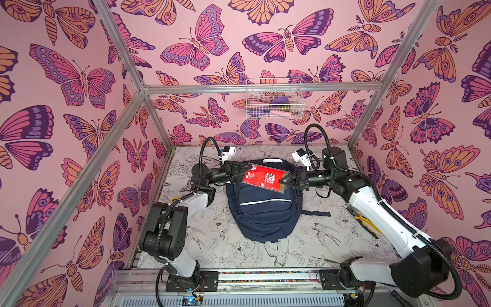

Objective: Pack the student bag
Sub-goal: 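Grasp the red pouch with right, holding it with both grippers above the bag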

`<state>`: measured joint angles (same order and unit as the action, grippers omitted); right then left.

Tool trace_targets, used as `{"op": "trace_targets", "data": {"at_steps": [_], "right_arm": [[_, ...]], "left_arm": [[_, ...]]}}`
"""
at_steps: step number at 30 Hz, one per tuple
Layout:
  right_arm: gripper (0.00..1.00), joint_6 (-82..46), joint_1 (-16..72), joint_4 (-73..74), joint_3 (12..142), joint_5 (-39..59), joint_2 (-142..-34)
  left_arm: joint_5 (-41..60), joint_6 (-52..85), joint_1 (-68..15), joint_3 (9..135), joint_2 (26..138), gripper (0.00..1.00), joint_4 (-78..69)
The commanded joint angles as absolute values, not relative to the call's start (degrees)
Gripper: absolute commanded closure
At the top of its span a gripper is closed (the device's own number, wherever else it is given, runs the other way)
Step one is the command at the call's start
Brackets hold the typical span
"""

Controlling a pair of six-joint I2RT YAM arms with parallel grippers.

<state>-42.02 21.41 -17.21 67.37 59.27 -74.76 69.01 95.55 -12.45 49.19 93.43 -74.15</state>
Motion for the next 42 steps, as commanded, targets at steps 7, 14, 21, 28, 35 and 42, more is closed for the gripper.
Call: {"op": "trace_targets", "data": {"at_steps": [7, 14, 21, 28, 35, 42], "right_arm": [[0.96, -43.0, 21.4, -14.4, 67.4, 57.5, -74.5], [0.30, -50.0, 21.4, -7.0, 62.4, 49.0, -72.2], [0.27, -60.4, 26.6, 7.8, 55.6, 38.9, -69.8], [0.67, -63.2, 27.9, 11.7, 54.0, 34.1, -69.8], [0.90, -62.4, 29.3, 11.5, 53.2, 32.8, -68.7], [1.00, -60.2, 29.5, 5.4, 53.3, 29.2, -65.0]], "left_arm": [[69.3, 95.5, -13.1, 46.8, 91.4, 1.00, -81.2], [51.1, 92.5, -13.3, 39.4, 88.1, 1.00, -81.1], [45.2, 90.4, -16.4, 37.3, 87.6, 1.00, -81.1], [43.4, 90.3, -16.5, 34.4, 86.2, 1.00, -81.0], [42.8, 90.6, -17.2, 33.1, 85.3, 1.00, -81.1], [44.3, 83.7, -17.3, 32.0, 78.1, 0.64, -67.6]]}}
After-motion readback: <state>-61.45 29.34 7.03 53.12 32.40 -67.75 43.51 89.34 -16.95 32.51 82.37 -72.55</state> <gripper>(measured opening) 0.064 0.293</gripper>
